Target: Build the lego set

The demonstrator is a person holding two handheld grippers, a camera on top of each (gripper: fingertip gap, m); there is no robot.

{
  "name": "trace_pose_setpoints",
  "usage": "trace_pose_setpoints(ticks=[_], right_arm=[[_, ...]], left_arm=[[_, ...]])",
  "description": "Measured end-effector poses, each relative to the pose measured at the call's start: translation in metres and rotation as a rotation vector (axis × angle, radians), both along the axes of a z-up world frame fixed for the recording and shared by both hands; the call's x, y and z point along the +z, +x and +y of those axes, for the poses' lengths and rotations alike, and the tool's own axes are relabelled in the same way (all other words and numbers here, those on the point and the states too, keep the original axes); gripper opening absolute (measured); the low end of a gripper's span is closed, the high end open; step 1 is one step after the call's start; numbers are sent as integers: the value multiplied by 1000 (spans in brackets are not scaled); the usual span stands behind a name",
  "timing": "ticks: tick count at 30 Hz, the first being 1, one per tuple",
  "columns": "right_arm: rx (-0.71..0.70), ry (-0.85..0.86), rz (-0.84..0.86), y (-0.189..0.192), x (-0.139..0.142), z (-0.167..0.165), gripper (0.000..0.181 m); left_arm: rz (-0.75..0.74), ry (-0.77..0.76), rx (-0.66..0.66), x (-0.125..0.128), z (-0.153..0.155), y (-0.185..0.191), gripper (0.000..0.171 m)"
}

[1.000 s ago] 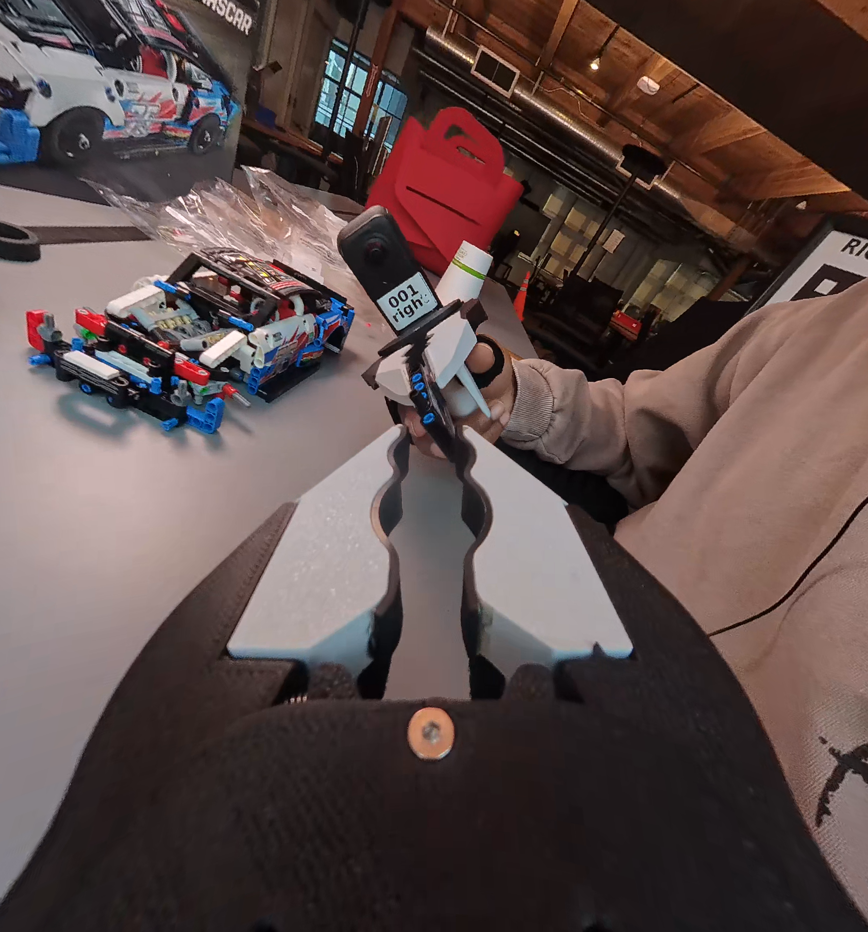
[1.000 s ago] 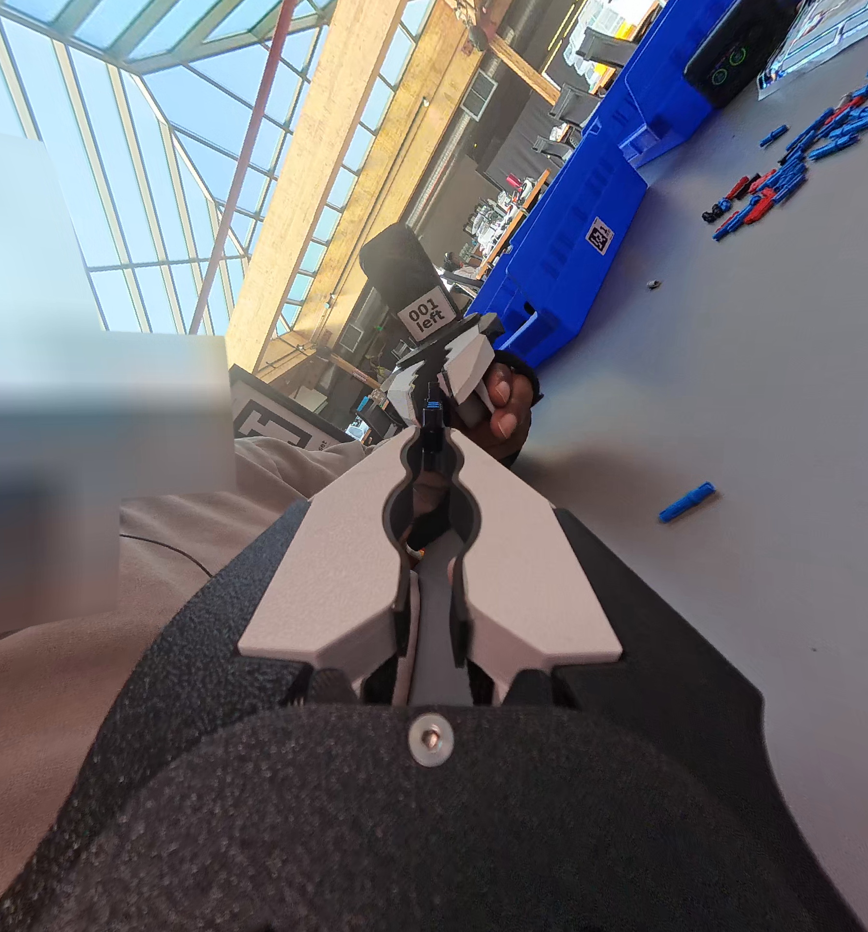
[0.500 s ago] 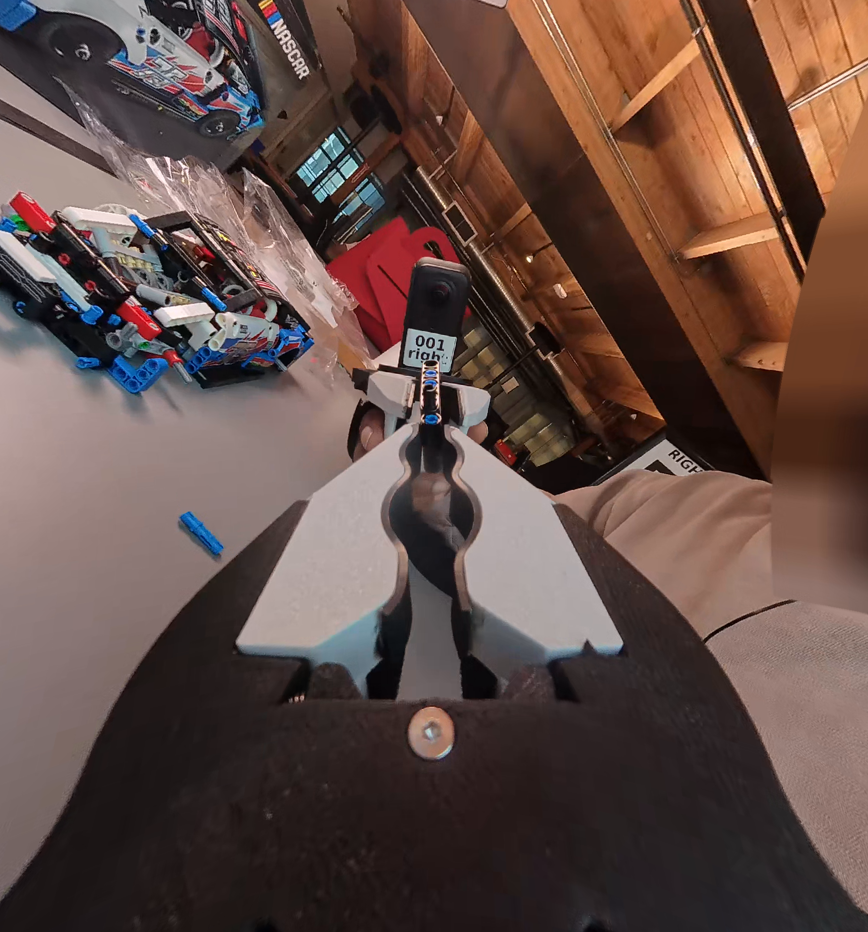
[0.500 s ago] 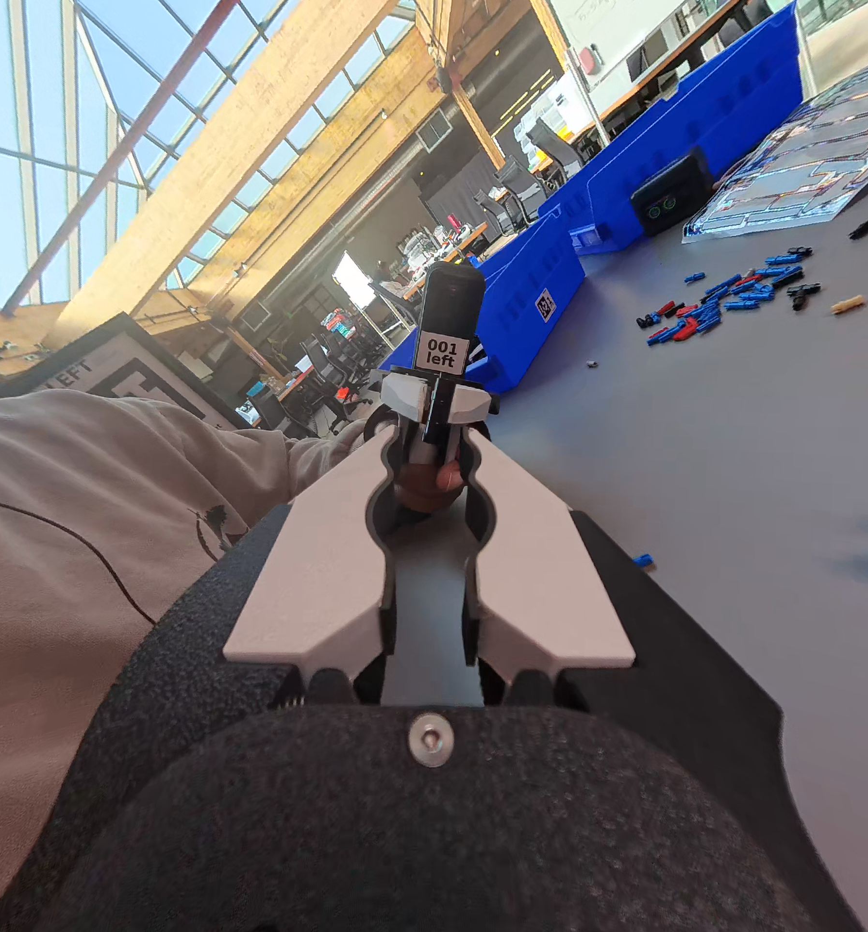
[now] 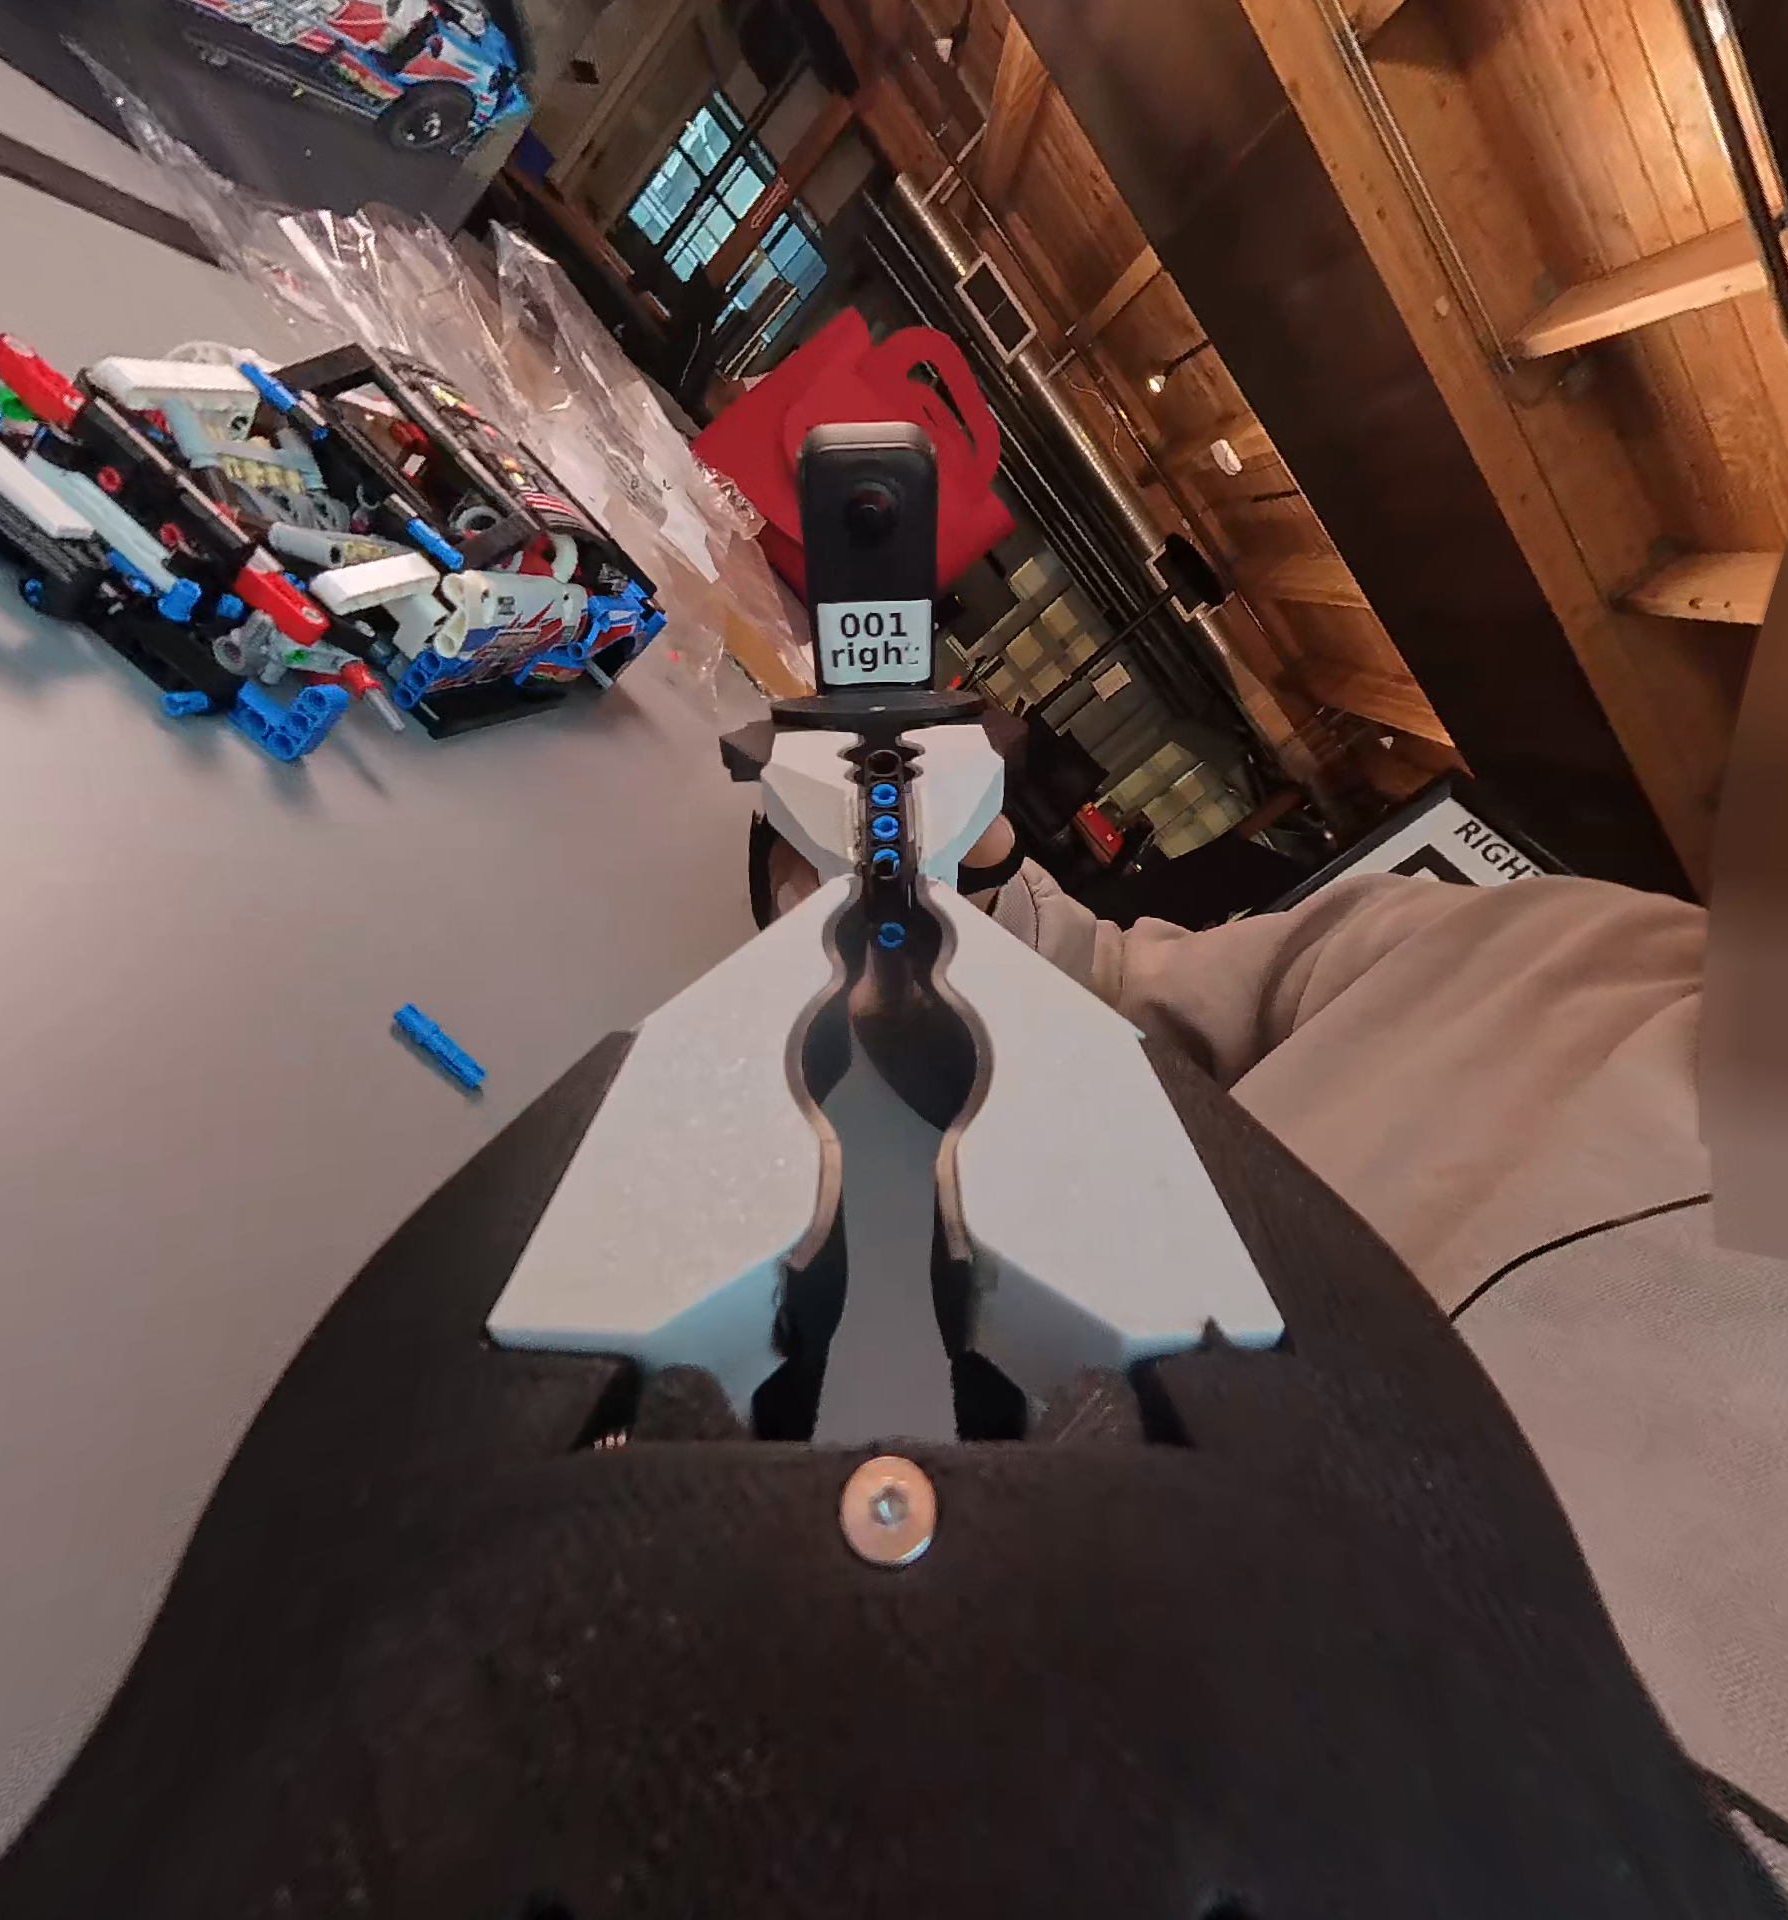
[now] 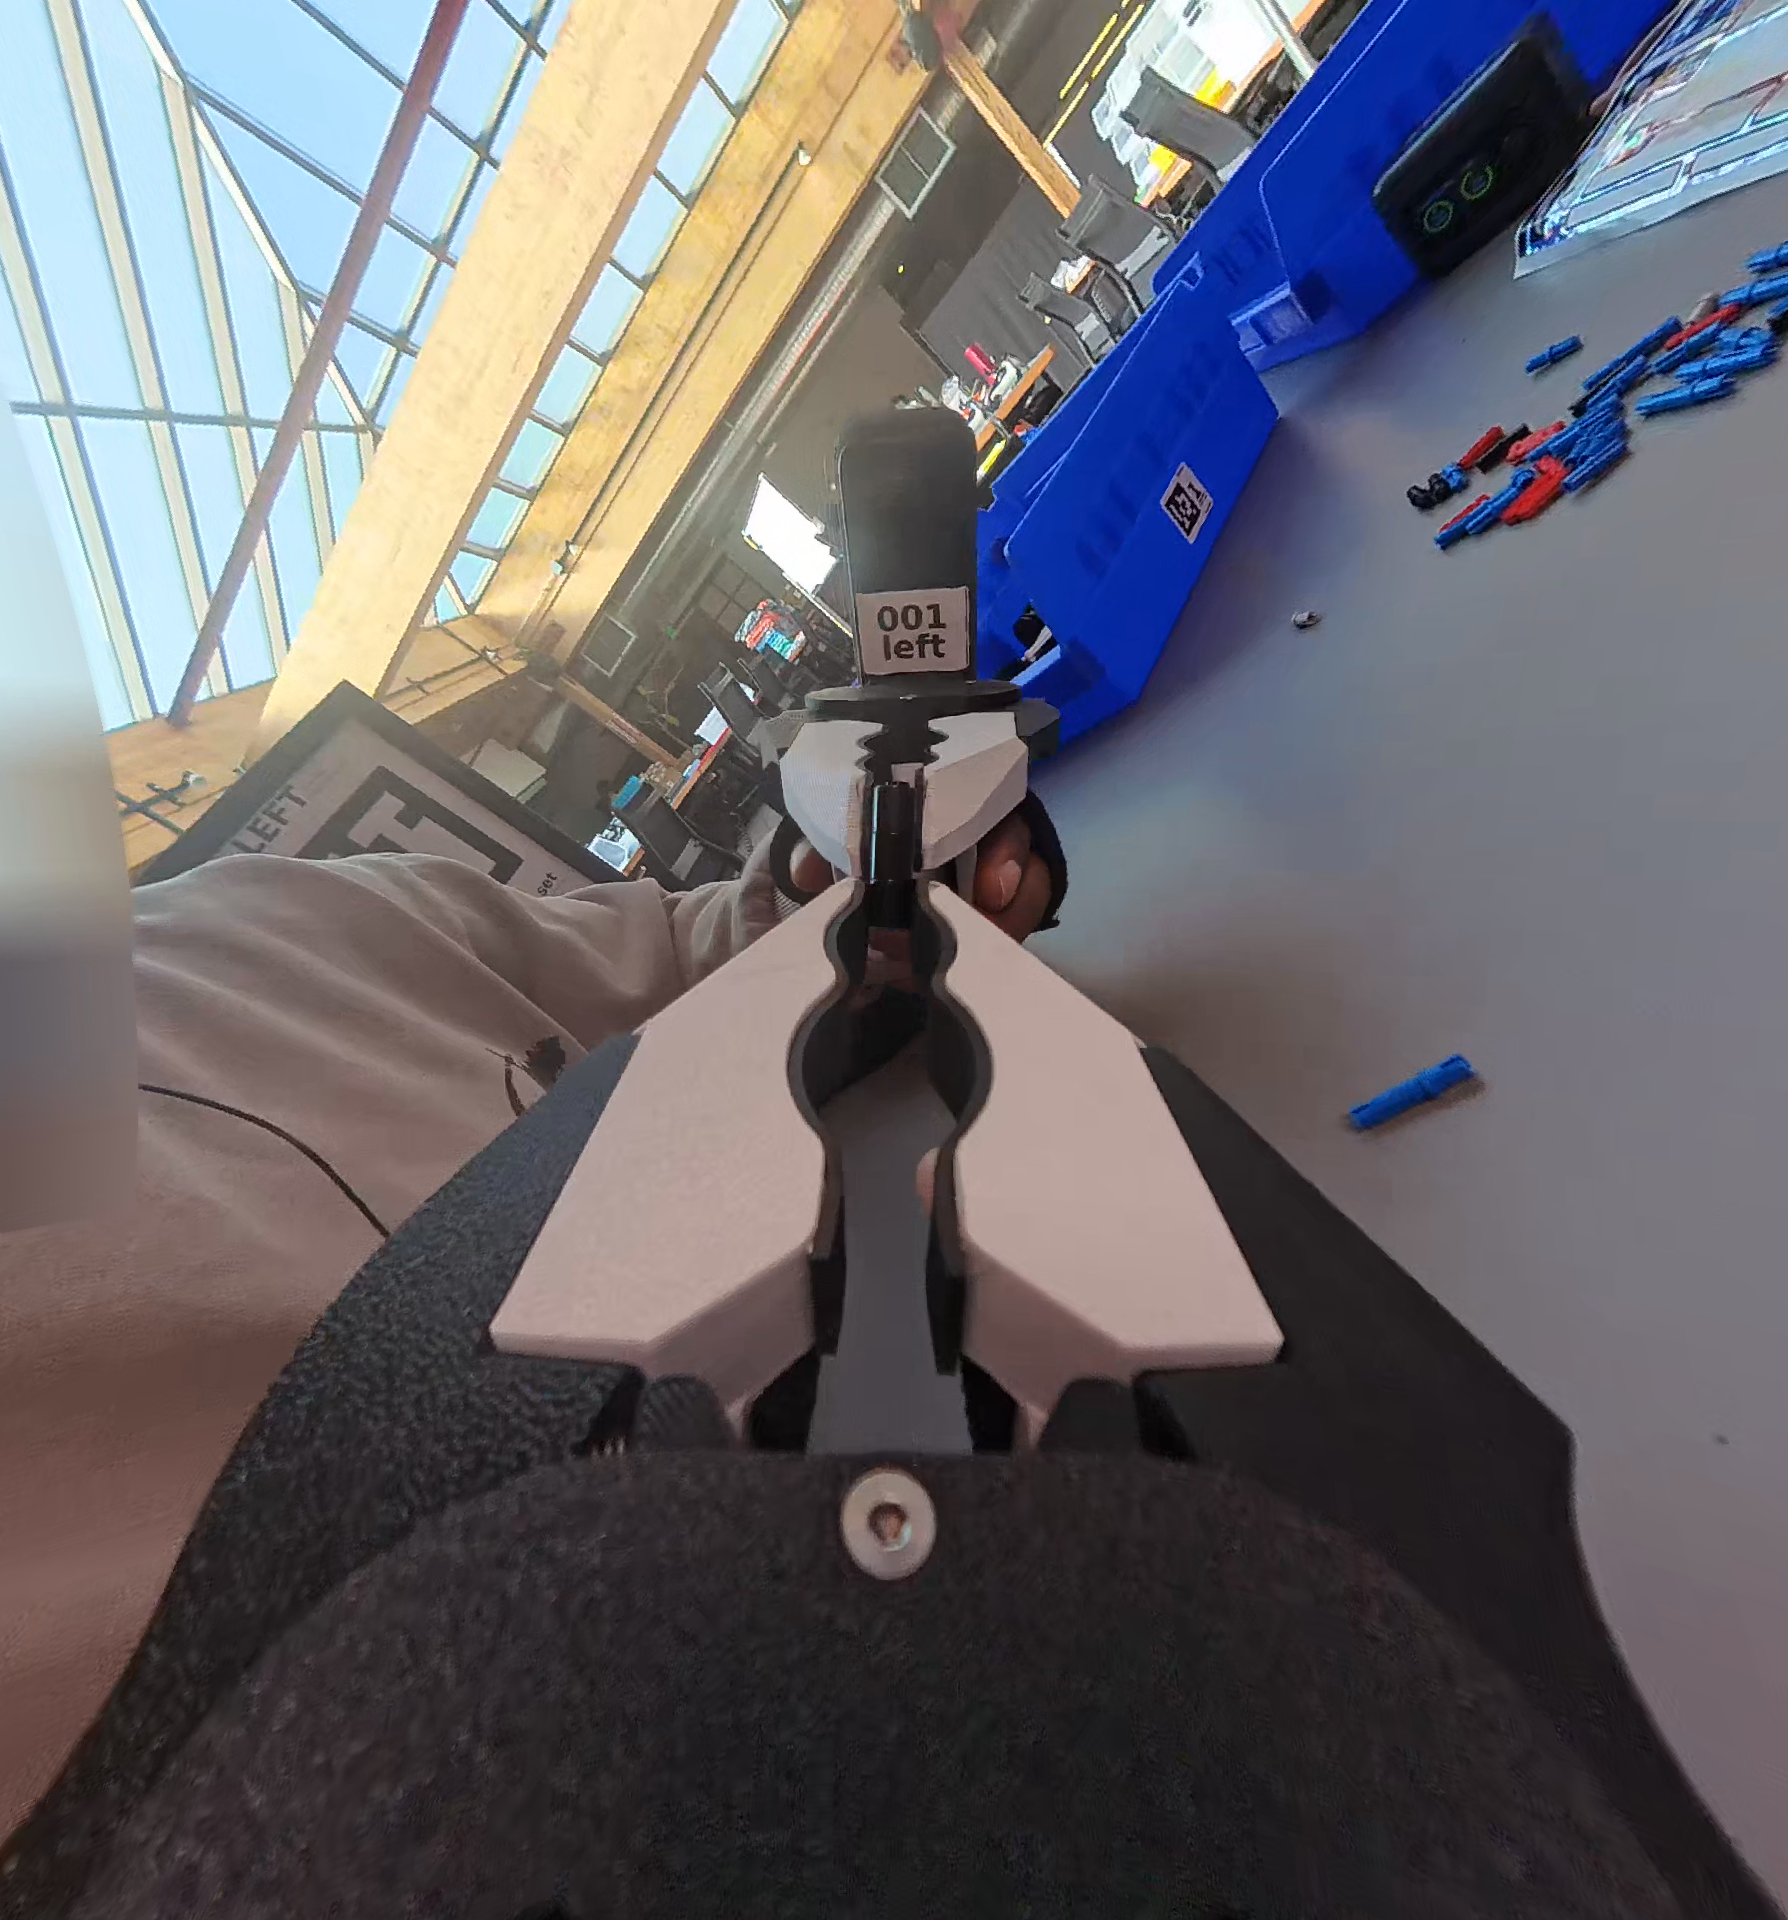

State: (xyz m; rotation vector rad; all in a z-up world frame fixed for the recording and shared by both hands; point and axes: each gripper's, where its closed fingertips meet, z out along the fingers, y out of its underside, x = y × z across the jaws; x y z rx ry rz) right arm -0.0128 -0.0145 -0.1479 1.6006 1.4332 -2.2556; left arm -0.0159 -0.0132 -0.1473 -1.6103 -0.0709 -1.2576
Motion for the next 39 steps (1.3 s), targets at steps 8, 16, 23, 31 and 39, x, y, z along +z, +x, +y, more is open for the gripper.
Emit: trace_pose_setpoints(ticks=[8,16,23,31,39], right_arm=[[-224,928,376,-2,1,22,27],[-288,1999,762,-14,-20,14,12],[-261,1523,569,-13,-12,10,4],[-68,709,315,6,8,-13,4],[-1,530,277,13,12,-22,5]], left_arm=[[-301,-225,27,-19,10,-15,5],[-404,-282,41,-20,13,-13,6],[-96,-88,73,-1,6,-24,49],[589,267,50,8,-13,6,20],[473,239,-51,11,-20,20,5]])
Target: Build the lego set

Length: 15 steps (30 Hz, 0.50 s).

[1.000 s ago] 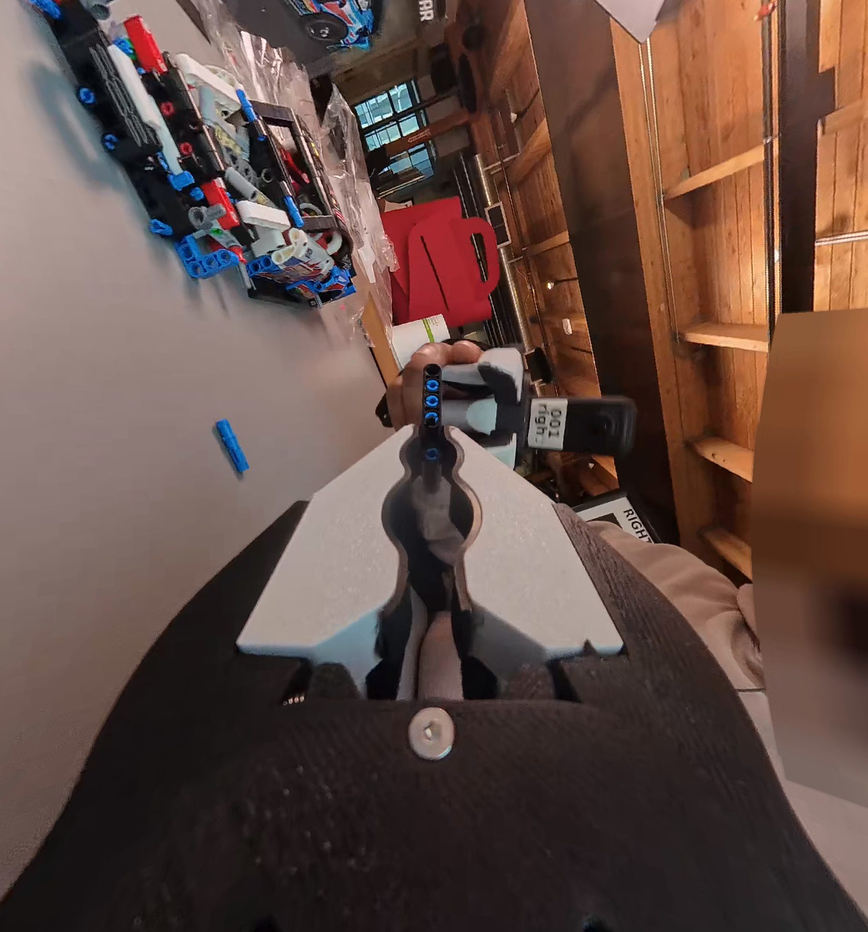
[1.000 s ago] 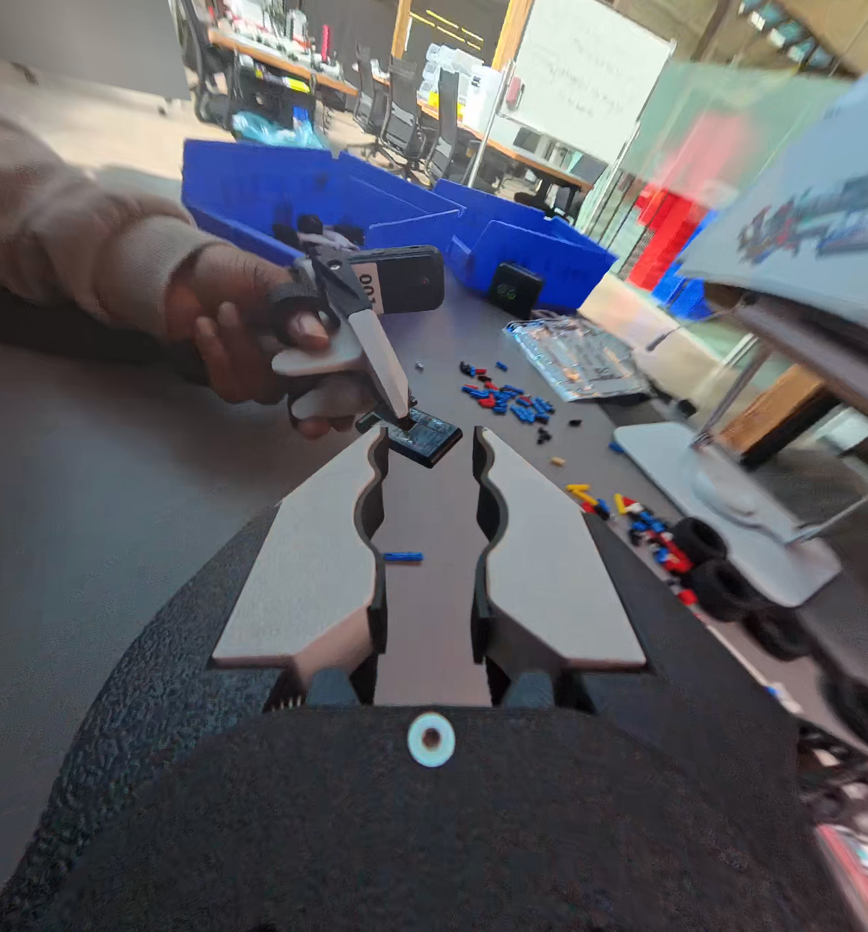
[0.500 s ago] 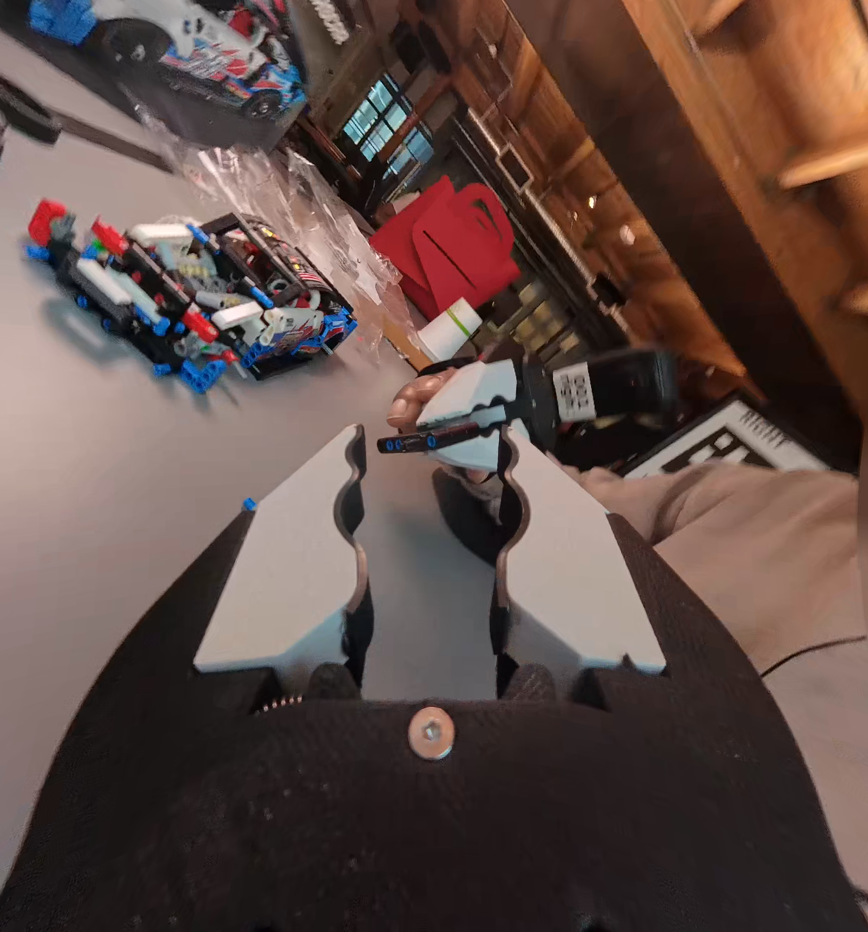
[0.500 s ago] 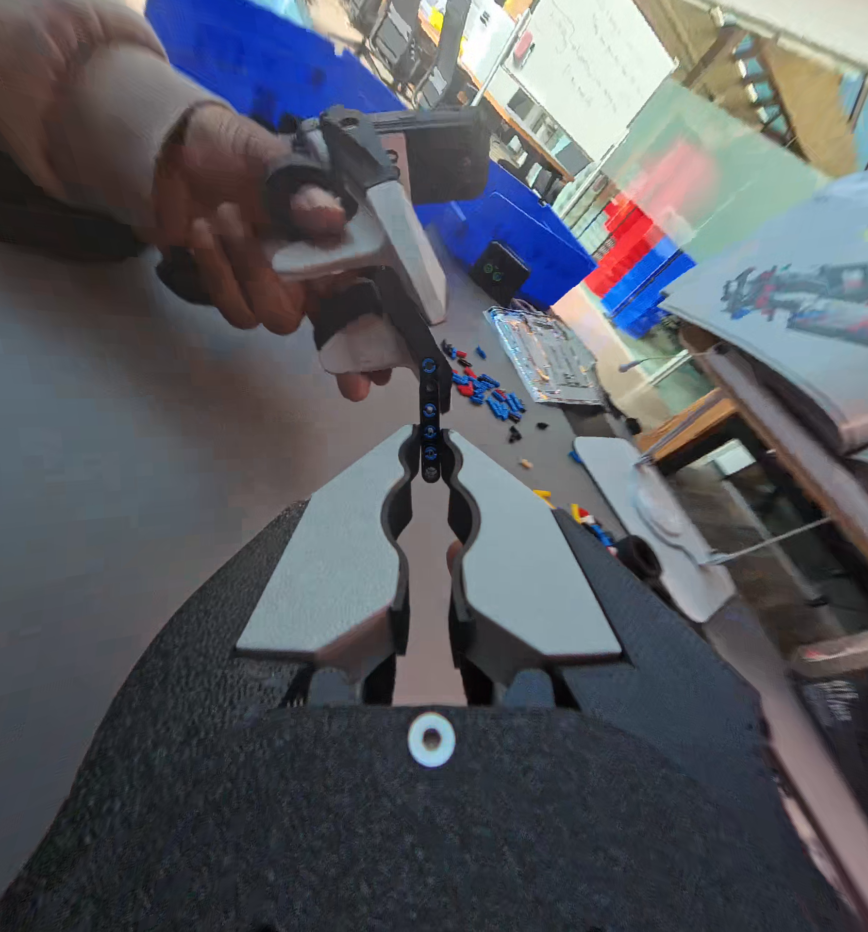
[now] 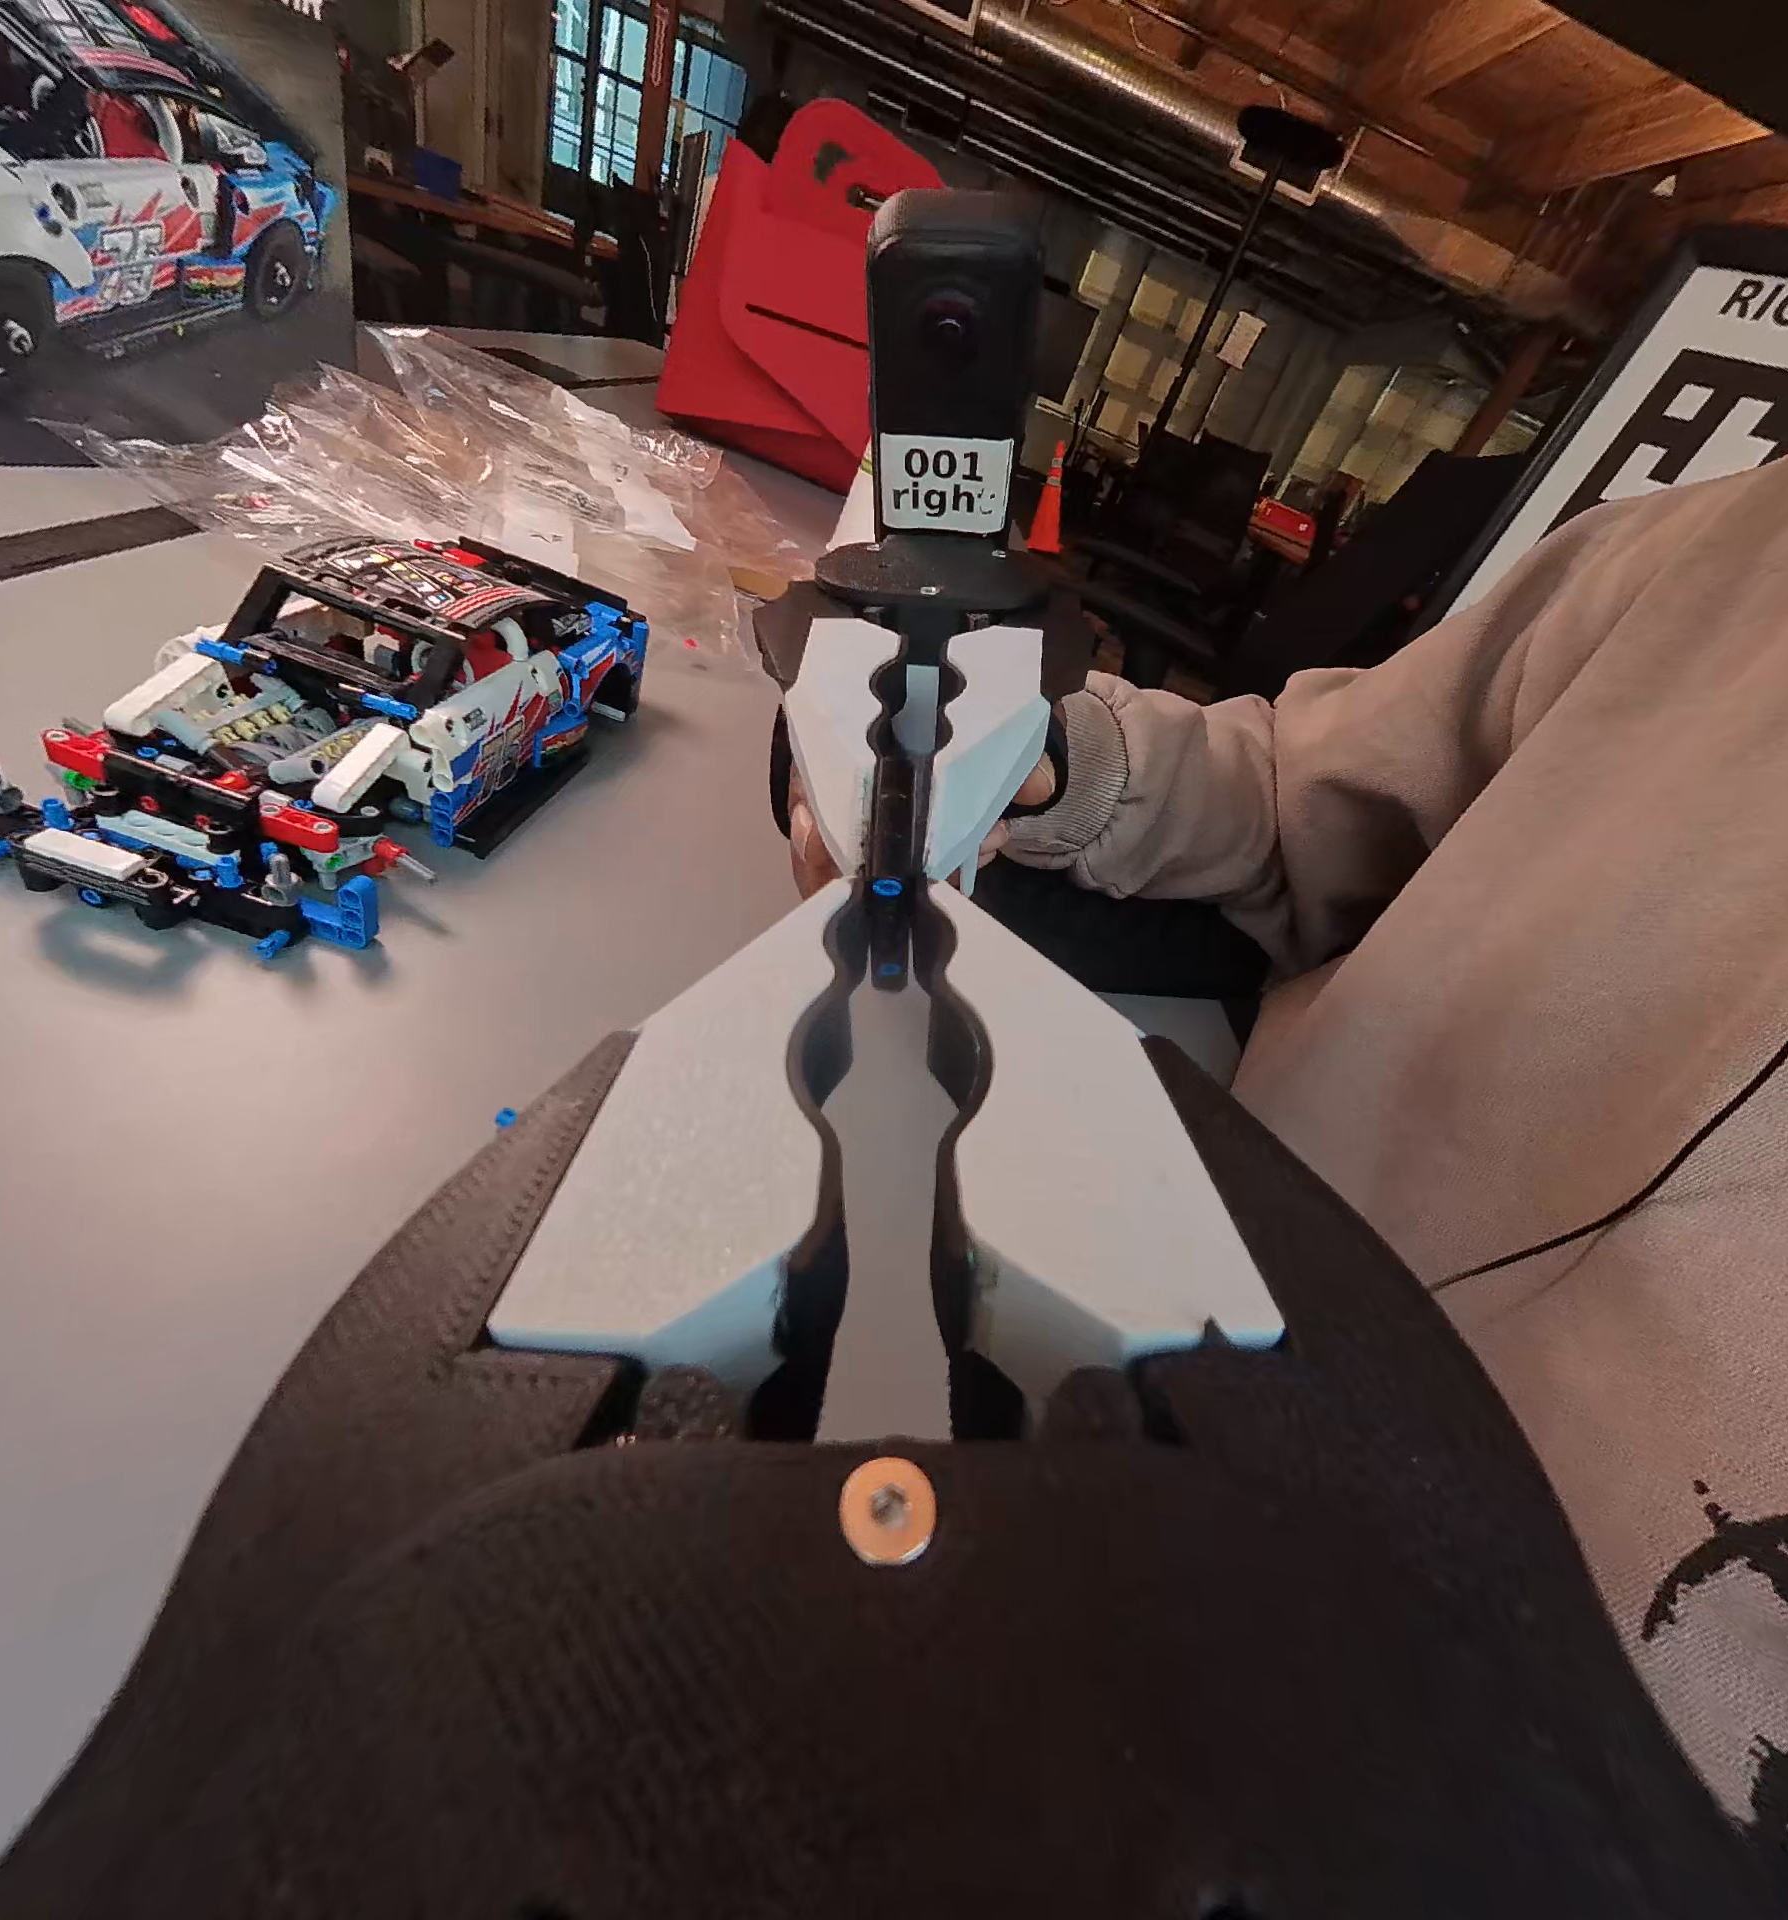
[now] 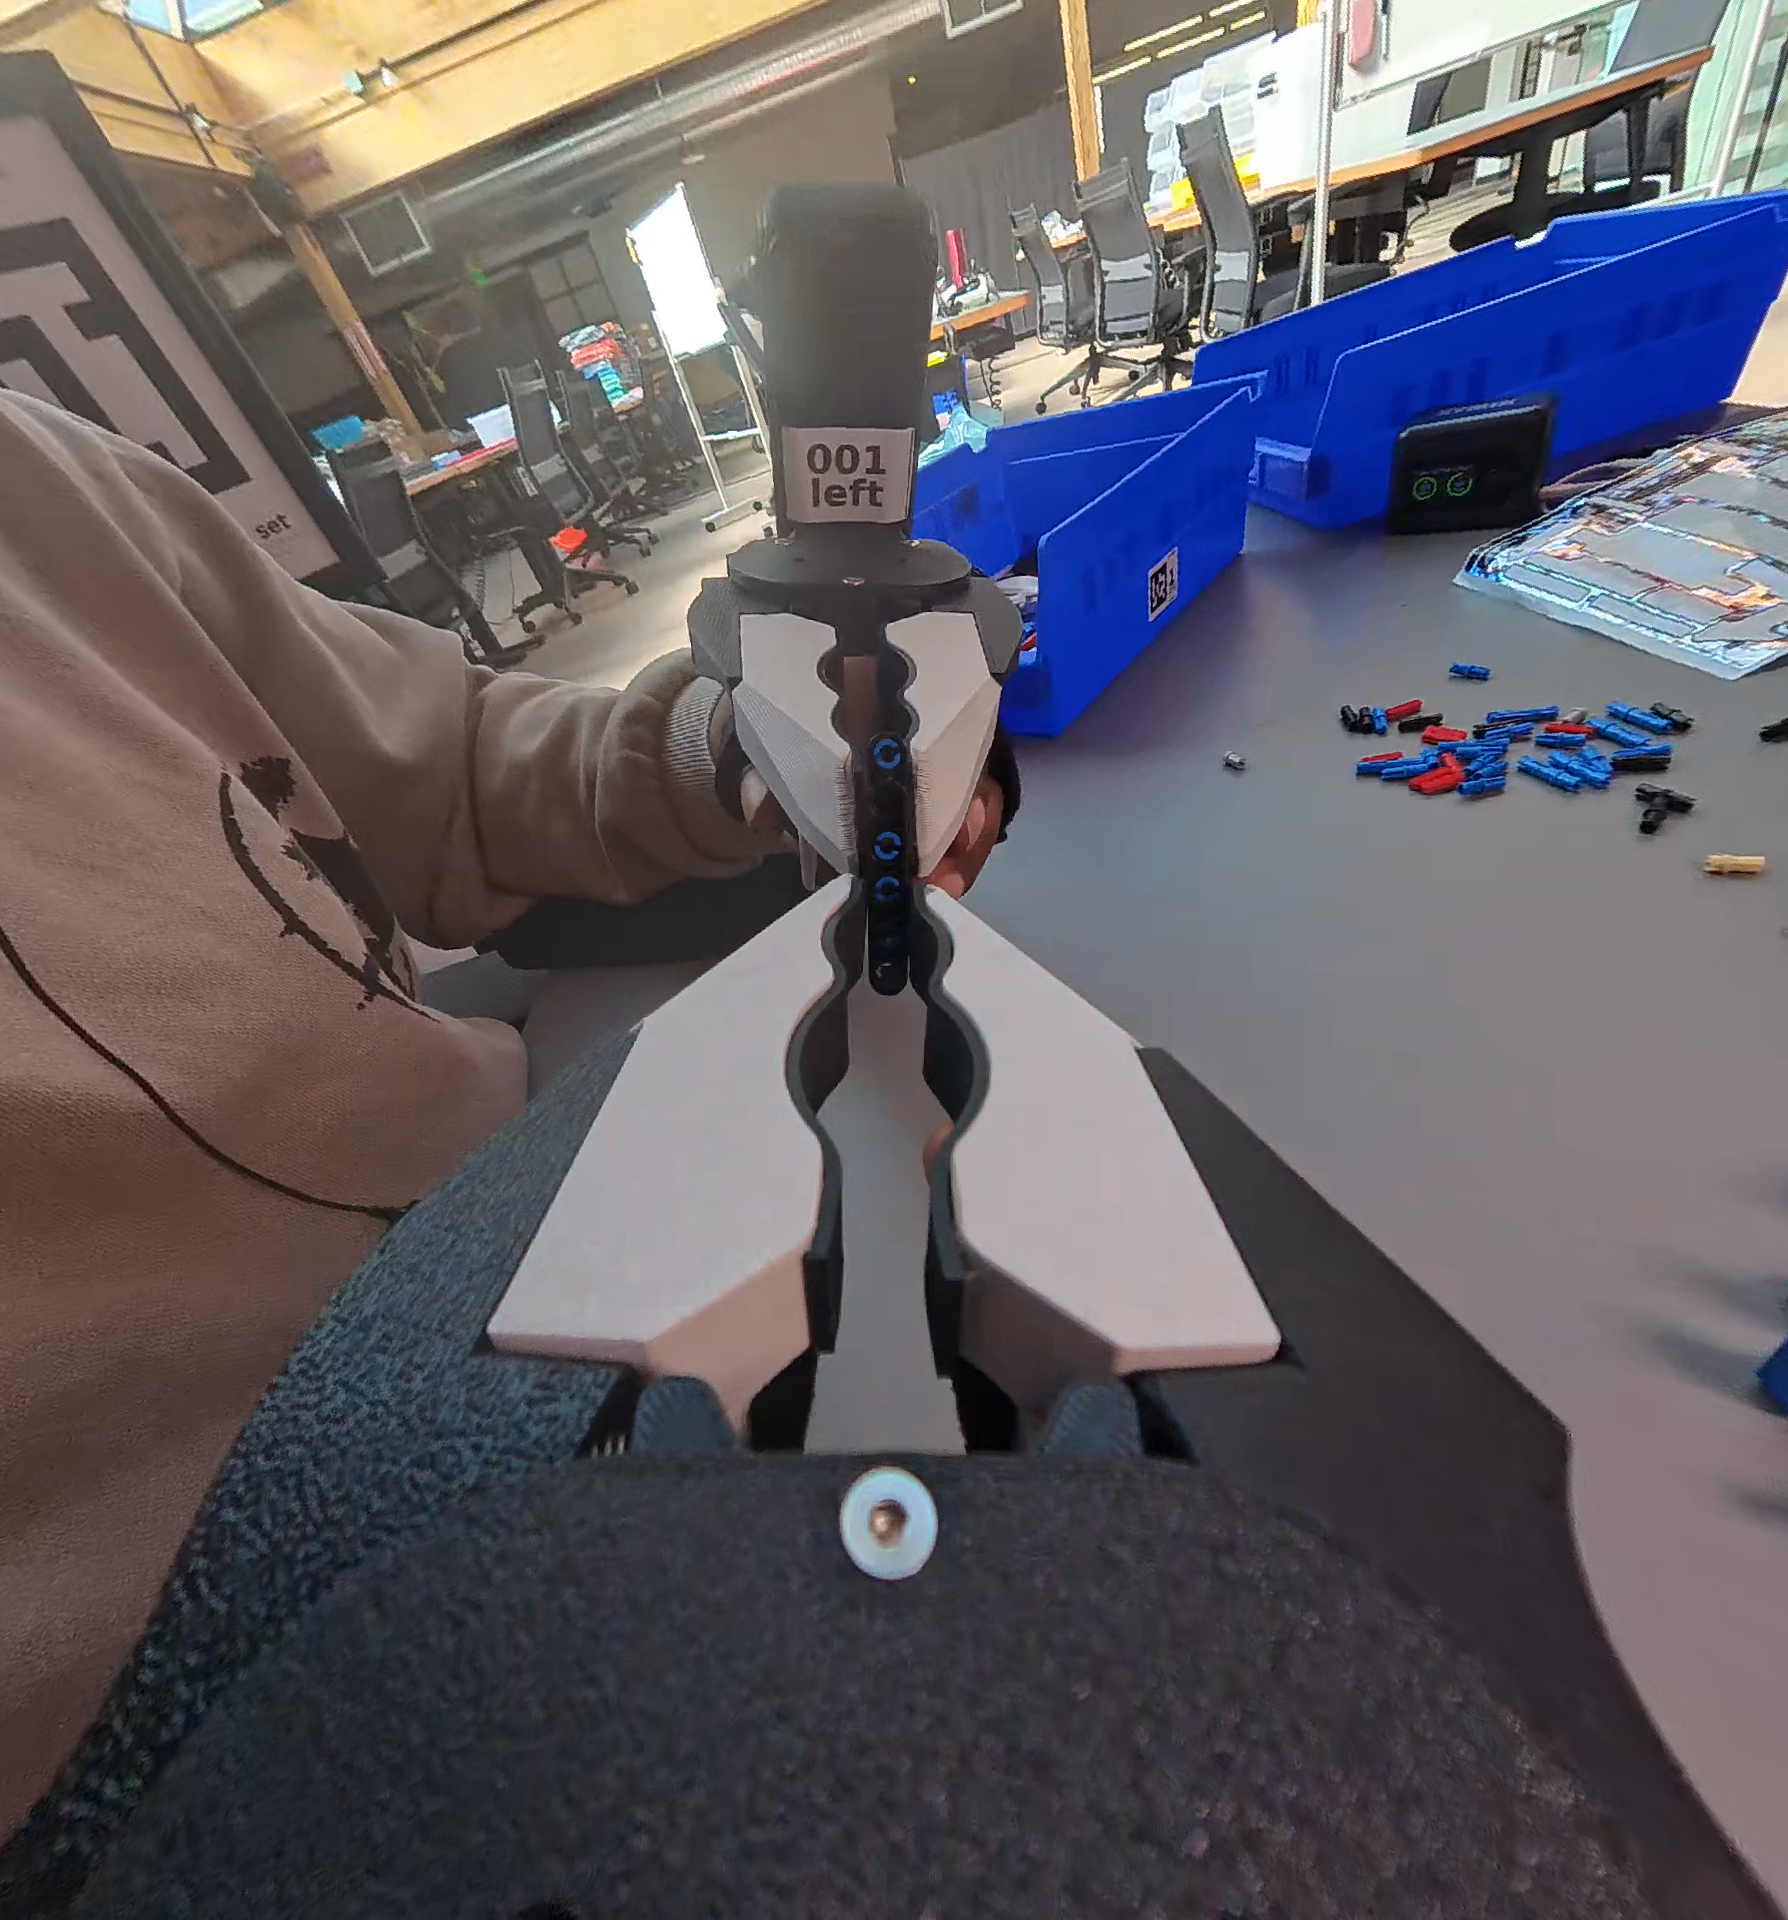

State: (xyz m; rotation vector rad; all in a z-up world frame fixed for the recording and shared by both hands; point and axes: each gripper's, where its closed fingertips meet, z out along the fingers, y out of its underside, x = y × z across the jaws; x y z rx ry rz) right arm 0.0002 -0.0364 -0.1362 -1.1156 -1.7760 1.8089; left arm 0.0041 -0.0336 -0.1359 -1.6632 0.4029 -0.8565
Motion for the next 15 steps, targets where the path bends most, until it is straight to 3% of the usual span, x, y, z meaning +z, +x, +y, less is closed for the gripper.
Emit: trace_pose_setpoints(ticks=[9,15], right_arm=[[40,-2,-24,0,-8,-2,5],[86,-166,-135,-3,-14,0,4]], left_arm=[[-3,-79,-43,-11,-2,2,6],[-83,-162,-75,-17,-1,0,6]])
